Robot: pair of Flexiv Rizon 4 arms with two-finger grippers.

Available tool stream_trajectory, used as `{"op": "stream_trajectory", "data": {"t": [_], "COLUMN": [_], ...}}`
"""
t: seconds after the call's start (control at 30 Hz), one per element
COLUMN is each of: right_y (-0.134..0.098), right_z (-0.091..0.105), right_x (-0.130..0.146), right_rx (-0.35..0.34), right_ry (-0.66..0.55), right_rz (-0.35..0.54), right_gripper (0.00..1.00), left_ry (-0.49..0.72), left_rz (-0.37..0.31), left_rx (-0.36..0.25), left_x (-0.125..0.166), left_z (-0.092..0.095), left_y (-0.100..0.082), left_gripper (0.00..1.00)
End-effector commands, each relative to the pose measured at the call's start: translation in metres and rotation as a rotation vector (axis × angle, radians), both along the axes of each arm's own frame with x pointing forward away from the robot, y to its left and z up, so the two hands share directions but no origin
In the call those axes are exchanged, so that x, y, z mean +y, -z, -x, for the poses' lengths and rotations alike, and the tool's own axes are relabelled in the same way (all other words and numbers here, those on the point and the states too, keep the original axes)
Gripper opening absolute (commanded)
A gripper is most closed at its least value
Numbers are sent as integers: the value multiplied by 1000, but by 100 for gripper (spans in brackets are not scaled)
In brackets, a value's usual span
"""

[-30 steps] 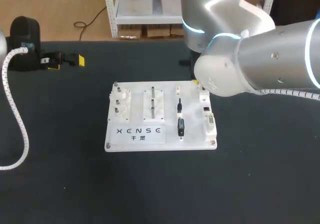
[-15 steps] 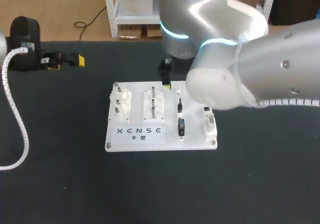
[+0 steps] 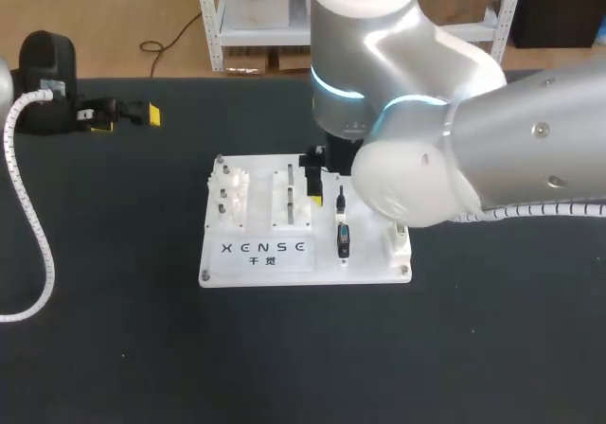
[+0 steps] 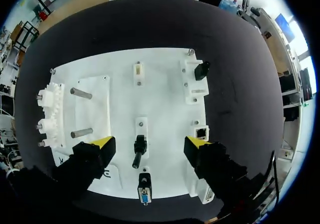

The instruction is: Insert the USB connector, Ethernet cable, and multi-pin plug into their matching sockets one by one.

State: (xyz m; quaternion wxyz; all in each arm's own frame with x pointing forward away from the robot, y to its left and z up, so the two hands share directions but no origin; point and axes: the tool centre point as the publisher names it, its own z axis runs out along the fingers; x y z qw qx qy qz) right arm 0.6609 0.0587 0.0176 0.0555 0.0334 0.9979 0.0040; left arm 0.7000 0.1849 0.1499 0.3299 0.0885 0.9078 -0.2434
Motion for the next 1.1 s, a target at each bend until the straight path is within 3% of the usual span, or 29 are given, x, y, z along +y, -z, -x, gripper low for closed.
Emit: {"op": "stream_trajectory", "data": {"t": [0.03, 0.1, 0.23, 0.3, 0.5, 0.83, 1.1], "right_y": [5, 6, 7, 7, -1, -35, -28], "right_z": [-5, -4, -3, -3, -2, 1, -4], "right_x": [3, 5, 8, 9, 10, -11, -41], "right_rx": [15, 20, 26, 25, -12, -86, -88], "right_ry": [-4, -5, -14, -18, -66, -75, -21], "right_rz": [2, 0, -5, -5, -21, -40, 5], "right_gripper": [44, 40, 7, 0, 0, 0, 0], "left_ry": [0, 0, 0, 0, 0, 0, 0], "left_rz": [0, 0, 0, 0, 0, 0, 0], "left_rx": [0, 0, 0, 0, 0, 0, 0], "left_x": [0, 0, 0, 0, 0, 0, 0], "left_z": [0, 0, 0, 0, 0, 0, 0], "left_y": [0, 0, 0, 0, 0, 0, 0], "left_gripper": [100, 100, 100, 100, 100, 100, 100]}}
